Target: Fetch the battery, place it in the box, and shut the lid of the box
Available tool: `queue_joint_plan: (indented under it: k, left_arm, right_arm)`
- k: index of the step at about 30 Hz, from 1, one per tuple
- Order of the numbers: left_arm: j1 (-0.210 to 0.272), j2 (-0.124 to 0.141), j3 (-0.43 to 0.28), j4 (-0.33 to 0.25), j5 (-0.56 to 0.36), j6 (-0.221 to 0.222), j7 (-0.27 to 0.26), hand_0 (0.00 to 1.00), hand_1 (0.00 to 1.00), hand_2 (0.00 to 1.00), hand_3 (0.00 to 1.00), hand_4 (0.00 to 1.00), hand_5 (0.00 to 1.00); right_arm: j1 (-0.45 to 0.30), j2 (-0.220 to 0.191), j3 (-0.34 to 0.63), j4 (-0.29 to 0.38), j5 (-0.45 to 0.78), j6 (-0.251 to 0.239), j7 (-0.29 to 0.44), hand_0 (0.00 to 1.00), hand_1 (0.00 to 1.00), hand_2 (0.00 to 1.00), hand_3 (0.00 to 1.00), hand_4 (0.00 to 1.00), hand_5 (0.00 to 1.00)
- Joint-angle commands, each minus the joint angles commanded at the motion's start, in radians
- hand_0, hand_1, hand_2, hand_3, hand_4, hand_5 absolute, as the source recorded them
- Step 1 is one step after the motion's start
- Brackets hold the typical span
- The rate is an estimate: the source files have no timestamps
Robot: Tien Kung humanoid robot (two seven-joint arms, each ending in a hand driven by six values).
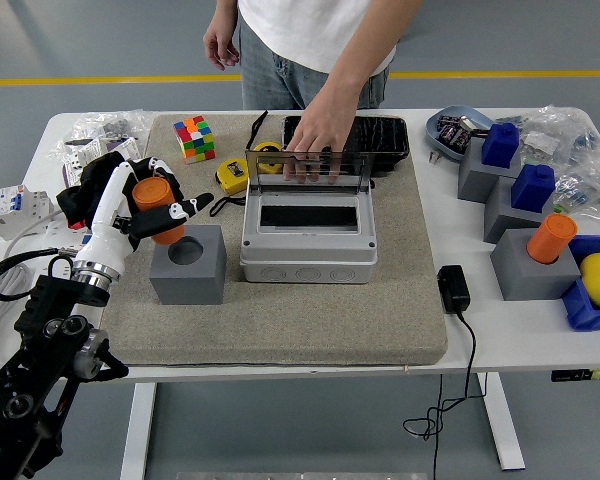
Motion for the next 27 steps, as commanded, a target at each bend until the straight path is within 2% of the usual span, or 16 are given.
queue_joint_plan:
  k: [1, 6, 7, 10, 12, 13, 14, 18, 19, 27]
  left_arm:
    - [-0.002, 0.002, 0.002, -0.01, 0.03, 0.012, 0.002, 0.033, 0.002, 0.013, 0.002, 0.998, 0.108]
    - [-0.013, 0.014, 0.02, -0.045, 0.129, 0.052, 0.007, 0.033, 0.002, 0.013, 0.002, 0.998, 0.108]
    - [-0.014, 0.016, 0.024, -0.048, 0.141, 0.057, 0.008, 0.027, 0.002, 0.01, 0.002, 0.998, 0.145]
    - [-0.024, 0.025, 0.043, -0.057, 0.174, 0.074, 0.011, 0.027, 0.002, 0.01, 0.002, 0.998, 0.145]
    - [-0.042, 0.037, 0.064, -0.072, 0.224, 0.101, 0.023, 0.027, 0.002, 0.01, 0.002, 0.998, 0.145]
    - [-0.05, 0.043, 0.077, -0.08, 0.251, 0.112, 0.03, 0.021, 0.002, 0.004, 0.002, 0.938, 0.288]
    - [-0.057, 0.048, 0.09, -0.086, 0.279, 0.121, 0.036, 0.021, 0.002, 0.004, 0.002, 0.938, 0.288]
    - [-0.093, 0.063, 0.142, -0.091, 0.35, 0.141, 0.054, 0.021, 0.002, 0.004, 0.002, 0.938, 0.288]
    - [-0.103, 0.064, 0.159, -0.089, 0.369, 0.143, 0.057, 0.02, 0.002, 0.002, 0.002, 0.851, 0.381]
    - [-0.138, 0.062, 0.24, -0.075, 0.49, 0.154, 0.1, 0.02, 0.002, 0.002, 0.002, 0.836, 0.396]
  right_arm:
    - [0.0, -0.001, 0.0, 0.0, 0.0, 0.0, 0.0, 0.831, 0.819, 0.769, 0.804, 0.998, 0.998]
    - [-0.001, -0.003, 0.005, 0.0, -0.007, -0.001, -0.002, 0.831, 0.819, 0.769, 0.804, 0.998, 0.998]
    - [-0.001, -0.003, 0.007, 0.0, -0.01, -0.001, -0.003, 0.832, 0.819, 0.769, 0.804, 0.998, 0.998]
    - [-0.003, -0.006, 0.019, 0.0, -0.022, -0.004, -0.006, 0.832, 0.819, 0.769, 0.804, 0.998, 0.998]
    - [0.001, -0.009, 0.013, 0.0, -0.011, -0.003, -0.002, 0.832, 0.819, 0.769, 0.804, 0.998, 0.998]
    - [0.002, -0.009, 0.017, 0.0, -0.018, -0.001, -0.004, 0.831, 0.819, 0.769, 0.804, 0.998, 0.998]
    - [0.002, -0.01, 0.023, 0.0, -0.025, -0.001, -0.006, 0.831, 0.819, 0.769, 0.804, 0.998, 0.998]
    - [0.005, -0.012, 0.027, 0.0, -0.027, -0.001, -0.006, 0.831, 0.819, 0.769, 0.804, 0.998, 0.998]
    - [0.006, -0.012, 0.029, 0.0, -0.027, -0.001, -0.005, 0.831, 0.819, 0.769, 0.804, 0.998, 0.998]
    - [0.01, -0.012, 0.033, 0.0, -0.029, -0.002, -0.004, 0.831, 0.819, 0.769, 0.804, 0.998, 0.998]
